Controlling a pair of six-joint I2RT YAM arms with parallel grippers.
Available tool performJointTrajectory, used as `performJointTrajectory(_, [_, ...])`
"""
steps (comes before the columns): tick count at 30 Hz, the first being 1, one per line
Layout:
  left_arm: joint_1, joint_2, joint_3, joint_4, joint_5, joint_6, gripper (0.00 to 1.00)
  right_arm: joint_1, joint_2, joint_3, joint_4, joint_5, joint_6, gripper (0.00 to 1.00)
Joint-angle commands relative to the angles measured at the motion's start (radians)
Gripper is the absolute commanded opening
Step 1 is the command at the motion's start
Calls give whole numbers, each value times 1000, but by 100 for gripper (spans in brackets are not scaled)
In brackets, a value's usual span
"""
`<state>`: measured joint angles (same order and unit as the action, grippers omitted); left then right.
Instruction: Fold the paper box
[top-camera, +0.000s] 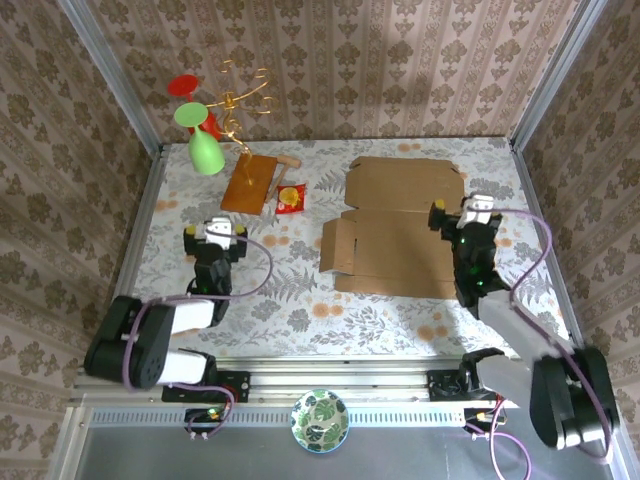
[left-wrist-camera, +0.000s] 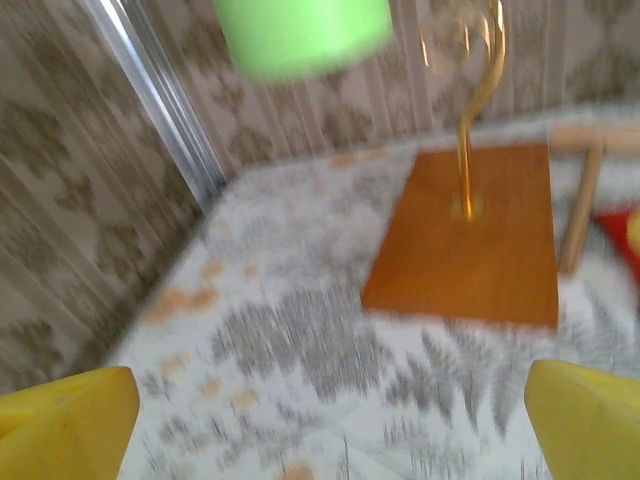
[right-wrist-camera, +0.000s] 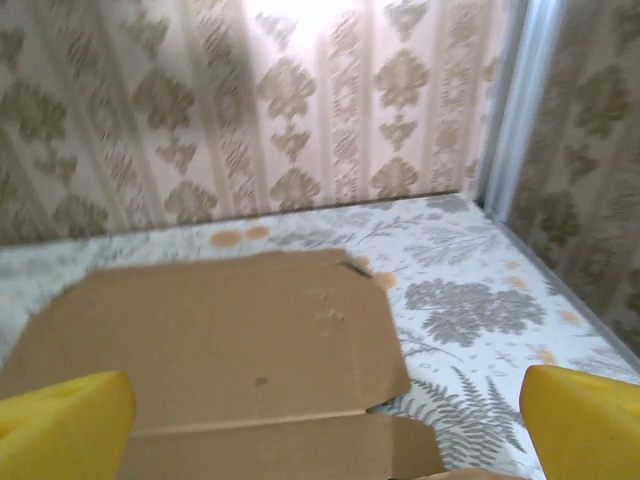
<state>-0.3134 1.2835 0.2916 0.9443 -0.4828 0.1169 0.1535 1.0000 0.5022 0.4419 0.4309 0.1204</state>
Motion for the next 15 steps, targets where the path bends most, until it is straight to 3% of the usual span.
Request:
performJointTrajectory(1, [-14,-180,280,-566,-227,-360,100,-4,-92,315,-580,200,373,100])
performJointTrajectory(2, [8,-216,410,-961,-144,-593,100,-30,-88,399,-774,143,542,100])
performJointTrajectory(3, [39,-216,463,-1096,-54,-741,100,-46,-83,468,-937,108,662,100])
performJointTrajectory(4, [79,-205,465,-1093,74,-824,100,-49,-83,490,-1033,107,760,100])
performJointTrajectory(6, [146,-168,460,-1063,355,-1005,100,-75,-114,474,-1003,-58,724,100])
performJointTrajectory(7, [137,-151,472,-1081,407,-1056,100,-78,-124,477,-995,-107,716,95])
performJointTrajectory(10, [-6,-148,498,-1178,433,-1192,90,-72,-116,522,-1124,-206,802,70])
performJointTrajectory(12, [-116,-163,470,-1231,449,-1366,80,-72,-91,528,-1191,-314,853,64])
performJointTrajectory(15, [-298,-153,397,-1169,472,-1580,68,-60,-70,463,-1174,-493,915,58])
